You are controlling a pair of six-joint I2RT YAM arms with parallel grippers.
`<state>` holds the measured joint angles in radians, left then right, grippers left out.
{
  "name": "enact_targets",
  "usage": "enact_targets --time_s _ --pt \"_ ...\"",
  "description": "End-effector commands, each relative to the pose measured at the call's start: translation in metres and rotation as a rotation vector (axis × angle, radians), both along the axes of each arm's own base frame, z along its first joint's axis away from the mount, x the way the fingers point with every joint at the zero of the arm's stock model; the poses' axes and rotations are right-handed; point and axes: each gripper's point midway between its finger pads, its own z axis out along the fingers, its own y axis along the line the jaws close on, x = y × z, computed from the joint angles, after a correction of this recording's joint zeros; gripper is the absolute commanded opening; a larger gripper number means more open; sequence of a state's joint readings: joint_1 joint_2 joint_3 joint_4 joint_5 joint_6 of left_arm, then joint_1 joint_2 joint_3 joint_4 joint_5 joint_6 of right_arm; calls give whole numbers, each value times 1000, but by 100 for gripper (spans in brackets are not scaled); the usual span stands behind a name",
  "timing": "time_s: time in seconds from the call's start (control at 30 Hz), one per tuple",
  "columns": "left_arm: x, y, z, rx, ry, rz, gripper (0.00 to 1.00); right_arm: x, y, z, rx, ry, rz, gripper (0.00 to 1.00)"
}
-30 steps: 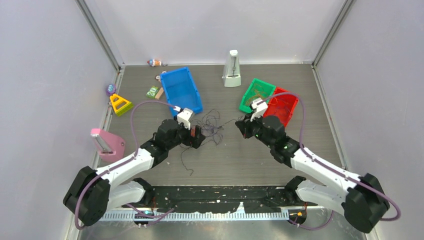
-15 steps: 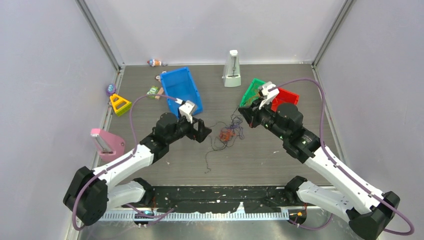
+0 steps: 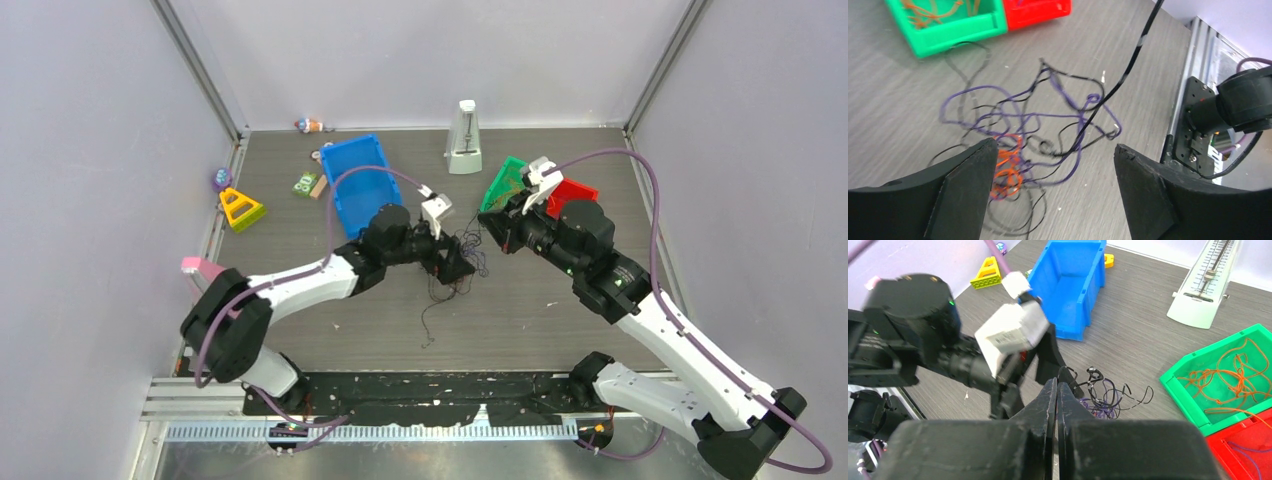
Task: Untangle the cables
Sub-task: Untie the cable.
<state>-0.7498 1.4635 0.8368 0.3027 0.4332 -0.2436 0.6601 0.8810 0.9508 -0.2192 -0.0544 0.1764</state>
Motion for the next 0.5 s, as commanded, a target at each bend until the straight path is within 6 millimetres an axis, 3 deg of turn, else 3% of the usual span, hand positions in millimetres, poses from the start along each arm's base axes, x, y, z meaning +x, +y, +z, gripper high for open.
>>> enact_targets --time_s 0.0,0.1,0.2,0.47 --pt "-15 -44 10 -82 24 -94 82 -6 0 35 68 -56 10 5" --pt "-21 -49 -22 -55 99 -59 66 -7 -9 51 81 -90 -24 5" --pt "-28 -41 -48 -65 156 -14 52 -12 -27 76 101 -142 -82 6" --pt "-38 -11 -87 -11 201 115 36 -35 -90 181 183 -358 -272 5"
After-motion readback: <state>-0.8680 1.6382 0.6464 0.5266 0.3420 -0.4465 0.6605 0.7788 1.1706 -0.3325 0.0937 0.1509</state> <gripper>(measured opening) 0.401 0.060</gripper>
